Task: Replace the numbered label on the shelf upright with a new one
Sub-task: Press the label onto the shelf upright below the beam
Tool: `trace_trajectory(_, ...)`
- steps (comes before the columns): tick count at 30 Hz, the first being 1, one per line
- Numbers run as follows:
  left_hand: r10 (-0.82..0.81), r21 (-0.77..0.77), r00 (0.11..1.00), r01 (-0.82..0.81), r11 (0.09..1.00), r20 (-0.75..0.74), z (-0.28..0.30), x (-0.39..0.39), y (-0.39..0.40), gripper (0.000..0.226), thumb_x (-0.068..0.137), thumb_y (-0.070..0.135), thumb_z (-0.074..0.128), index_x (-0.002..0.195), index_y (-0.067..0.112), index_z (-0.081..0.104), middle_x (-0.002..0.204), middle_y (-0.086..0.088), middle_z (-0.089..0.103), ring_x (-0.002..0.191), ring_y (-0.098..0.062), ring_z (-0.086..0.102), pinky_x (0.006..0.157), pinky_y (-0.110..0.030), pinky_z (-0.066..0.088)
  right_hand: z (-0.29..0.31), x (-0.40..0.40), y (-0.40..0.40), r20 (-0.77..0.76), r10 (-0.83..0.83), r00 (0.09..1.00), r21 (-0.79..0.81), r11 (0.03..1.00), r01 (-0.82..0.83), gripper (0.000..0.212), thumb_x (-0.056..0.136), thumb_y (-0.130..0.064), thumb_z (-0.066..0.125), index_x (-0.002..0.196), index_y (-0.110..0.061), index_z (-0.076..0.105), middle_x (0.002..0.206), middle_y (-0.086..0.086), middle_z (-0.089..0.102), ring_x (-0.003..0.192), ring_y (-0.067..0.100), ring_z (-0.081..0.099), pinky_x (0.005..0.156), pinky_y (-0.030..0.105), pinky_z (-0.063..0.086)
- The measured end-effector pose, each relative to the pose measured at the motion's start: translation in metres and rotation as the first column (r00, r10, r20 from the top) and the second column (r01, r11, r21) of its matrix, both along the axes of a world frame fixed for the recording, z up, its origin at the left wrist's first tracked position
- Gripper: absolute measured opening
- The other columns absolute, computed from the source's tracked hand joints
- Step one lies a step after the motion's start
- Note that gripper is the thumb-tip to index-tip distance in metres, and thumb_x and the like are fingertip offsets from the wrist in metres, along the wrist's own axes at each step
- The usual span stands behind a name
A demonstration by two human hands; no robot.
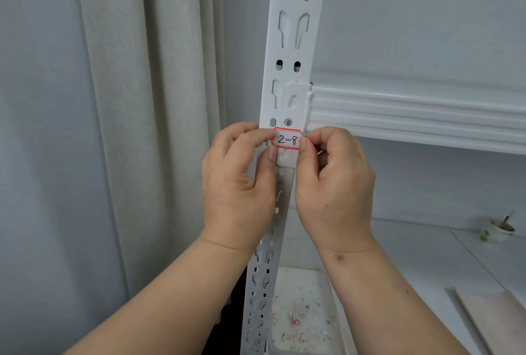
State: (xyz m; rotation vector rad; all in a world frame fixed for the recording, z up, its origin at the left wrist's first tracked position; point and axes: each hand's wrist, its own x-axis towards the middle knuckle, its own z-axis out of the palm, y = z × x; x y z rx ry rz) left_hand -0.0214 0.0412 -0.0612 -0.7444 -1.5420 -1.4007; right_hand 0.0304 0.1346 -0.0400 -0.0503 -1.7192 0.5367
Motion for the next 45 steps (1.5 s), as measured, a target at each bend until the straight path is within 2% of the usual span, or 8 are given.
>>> trace_trajectory(10, 0.059, -0.105, 0.988, -0.074, 0.992, -0.142, -0.003, -0.010, -0.004, 0.029, 0.091, 0.013, 0.062, 0.115, 0.028, 0.060, 0.112, 0.002, 0.056, 0.101, -0.025, 0.062, 0.084, -0.053, 0.050, -0.001, 0.001, -0.002, 0.014, 0.009, 1.000, 0.026, 1.000, -0.009, 0.006, 0.089, -0.015, 0.057, 0.088, -0.009, 0.060, 0.081, 0.000, 0.061, 0.068, 0.017, 0.054, 0.060, 0.025, 0.039)
trace_trajectory(18, 0.045, -0.068, 0.989, -0.055, 0.996, -0.144, 0.003, -0.013, -0.001, 0.020, 0.091, 0.015, 0.064, 0.106, 0.028, 0.062, 0.102, -0.001, 0.055, 0.092, -0.022, 0.058, 0.079, -0.052, 0.050, -0.003, -0.002, -0.001, 0.002, 0.018, 1.000, 0.021, 1.000, -0.018, 0.005, 0.089, -0.013, 0.058, 0.086, -0.008, 0.060, 0.082, 0.001, 0.060, 0.069, 0.019, 0.055, 0.060, 0.027, 0.040)
trace_trajectory(25, 0.010, -0.025, 0.993, -0.013, 1.000, -0.118, 0.010, -0.014, 0.002, 0.010, 0.086, 0.003, 0.068, 0.094, 0.006, 0.072, 0.094, -0.008, 0.052, 0.085, -0.024, 0.056, 0.073, -0.041, 0.051, -0.005, -0.005, -0.002, -0.005, 0.024, 1.000, 0.004, 1.000, -0.024, 0.007, 0.090, -0.014, 0.058, 0.088, -0.007, 0.060, 0.084, 0.002, 0.061, 0.071, 0.018, 0.055, 0.061, 0.025, 0.041)
trace_trajectory(31, 0.027, -0.054, 0.998, -0.030, 0.998, -0.051, 0.013, -0.009, 0.003, 0.010, 0.086, 0.002, 0.067, 0.094, 0.006, 0.071, 0.098, -0.004, 0.049, 0.086, -0.020, 0.056, 0.079, -0.022, 0.048, -0.007, -0.006, -0.002, 0.008, 0.029, 1.000, -0.030, 0.999, -0.028, 0.007, 0.090, -0.015, 0.057, 0.090, -0.009, 0.060, 0.085, 0.001, 0.060, 0.074, 0.013, 0.052, 0.063, 0.021, 0.039)
trace_trajectory(36, 0.025, -0.064, 0.998, -0.022, 0.998, 0.051, 0.013, -0.004, 0.000, 0.006, 0.084, 0.003, 0.065, 0.087, 0.008, 0.066, 0.093, -0.005, 0.053, 0.086, 0.005, 0.046, 0.079, -0.004, 0.035, -0.007, -0.005, -0.003, 0.037, 0.031, 0.999, -0.047, 0.998, -0.029, 0.008, 0.090, -0.018, 0.056, 0.090, -0.011, 0.059, 0.085, -0.002, 0.060, 0.074, 0.011, 0.050, 0.062, 0.019, 0.035)
trace_trajectory(39, 0.014, -0.055, 0.998, -0.010, 0.998, 0.068, 0.008, -0.001, -0.002, 0.007, 0.086, 0.006, 0.065, 0.091, 0.012, 0.064, 0.092, -0.005, 0.056, 0.087, 0.008, 0.047, 0.081, -0.004, 0.034, -0.005, -0.004, -0.003, 0.055, 0.032, 0.998, -0.040, 0.999, -0.029, 0.008, 0.091, -0.019, 0.056, 0.090, -0.012, 0.059, 0.086, -0.002, 0.060, 0.073, 0.012, 0.051, 0.062, 0.023, 0.038)
trace_trajectory(42, 0.012, -0.059, 0.999, -0.010, 0.998, 0.041, 0.009, 0.000, -0.001, 0.012, 0.087, 0.007, 0.065, 0.099, 0.012, 0.066, 0.094, -0.005, 0.056, 0.087, -0.001, 0.050, 0.082, -0.005, 0.035, -0.005, -0.003, -0.002, 0.065, 0.033, 0.997, -0.027, 0.999, -0.032, 0.009, 0.091, -0.020, 0.055, 0.091, -0.011, 0.059, 0.086, -0.001, 0.061, 0.073, 0.014, 0.053, 0.063, 0.028, 0.041)
trace_trajectory(45, 0.022, -0.071, 1.000, -0.023, 0.997, -0.008, 0.011, -0.006, -0.001, 0.014, 0.090, 0.012, 0.064, 0.101, 0.021, 0.065, 0.096, -0.007, 0.057, 0.085, -0.013, 0.054, 0.079, -0.023, 0.046, -0.005, -0.003, -0.001, 0.053, 0.035, 0.998, -0.023, 0.999, -0.034, 0.008, 0.091, -0.018, 0.055, 0.090, -0.011, 0.058, 0.085, -0.001, 0.060, 0.073, 0.011, 0.050, 0.062, 0.027, 0.040)
